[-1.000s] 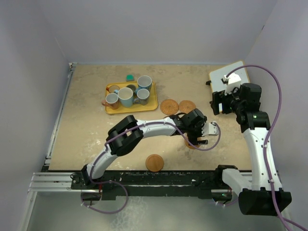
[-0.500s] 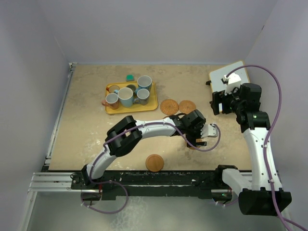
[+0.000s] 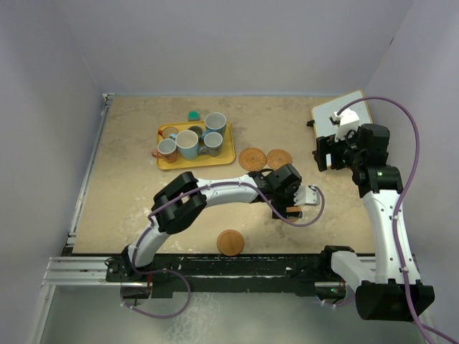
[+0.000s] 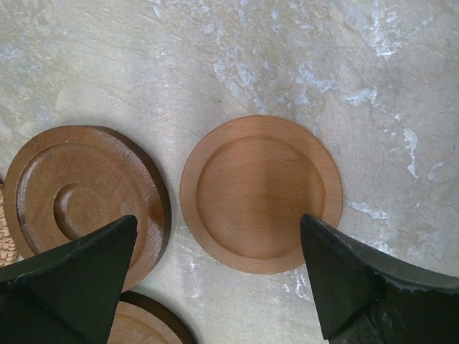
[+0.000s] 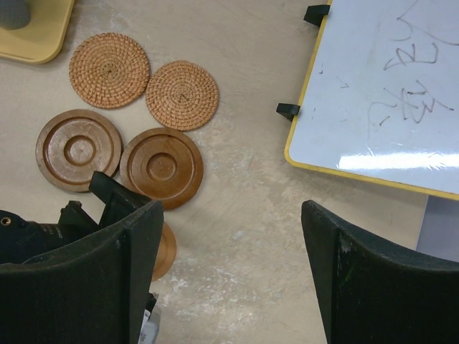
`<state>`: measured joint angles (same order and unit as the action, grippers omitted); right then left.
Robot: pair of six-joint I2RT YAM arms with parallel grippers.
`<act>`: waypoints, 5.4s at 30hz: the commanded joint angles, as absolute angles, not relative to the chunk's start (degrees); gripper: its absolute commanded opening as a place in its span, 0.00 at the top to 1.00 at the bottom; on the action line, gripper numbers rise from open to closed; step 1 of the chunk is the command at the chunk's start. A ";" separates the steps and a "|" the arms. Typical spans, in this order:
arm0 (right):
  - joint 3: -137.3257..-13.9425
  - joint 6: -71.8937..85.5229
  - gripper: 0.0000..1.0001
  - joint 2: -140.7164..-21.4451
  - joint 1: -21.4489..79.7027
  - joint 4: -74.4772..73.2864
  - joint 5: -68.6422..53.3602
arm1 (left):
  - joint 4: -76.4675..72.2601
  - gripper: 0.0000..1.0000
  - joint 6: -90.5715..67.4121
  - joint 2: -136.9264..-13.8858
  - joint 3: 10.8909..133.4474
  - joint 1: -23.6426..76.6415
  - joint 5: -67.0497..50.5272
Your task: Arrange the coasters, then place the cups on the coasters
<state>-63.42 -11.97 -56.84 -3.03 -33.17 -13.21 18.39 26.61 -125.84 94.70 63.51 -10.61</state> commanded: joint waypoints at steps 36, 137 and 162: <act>-65.31 -12.11 0.20 -57.04 -3.25 -32.63 -14.15 | 30.09 0.08 47.32 -97.28 68.50 61.35 -16.15; -64.95 -13.54 0.20 -59.22 -3.35 -32.87 -13.98 | 16.26 0.08 40.52 -105.75 73.86 54.76 -11.20; -63.75 -16.59 0.19 -57.13 -3.33 -30.88 -16.28 | 14.63 0.10 24.05 -86.98 72.63 35.93 -13.89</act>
<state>-63.40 -15.53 -58.06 -3.07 -32.67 -13.78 15.46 27.97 -92.16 73.38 40.97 -13.28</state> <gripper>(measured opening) 0.809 0.912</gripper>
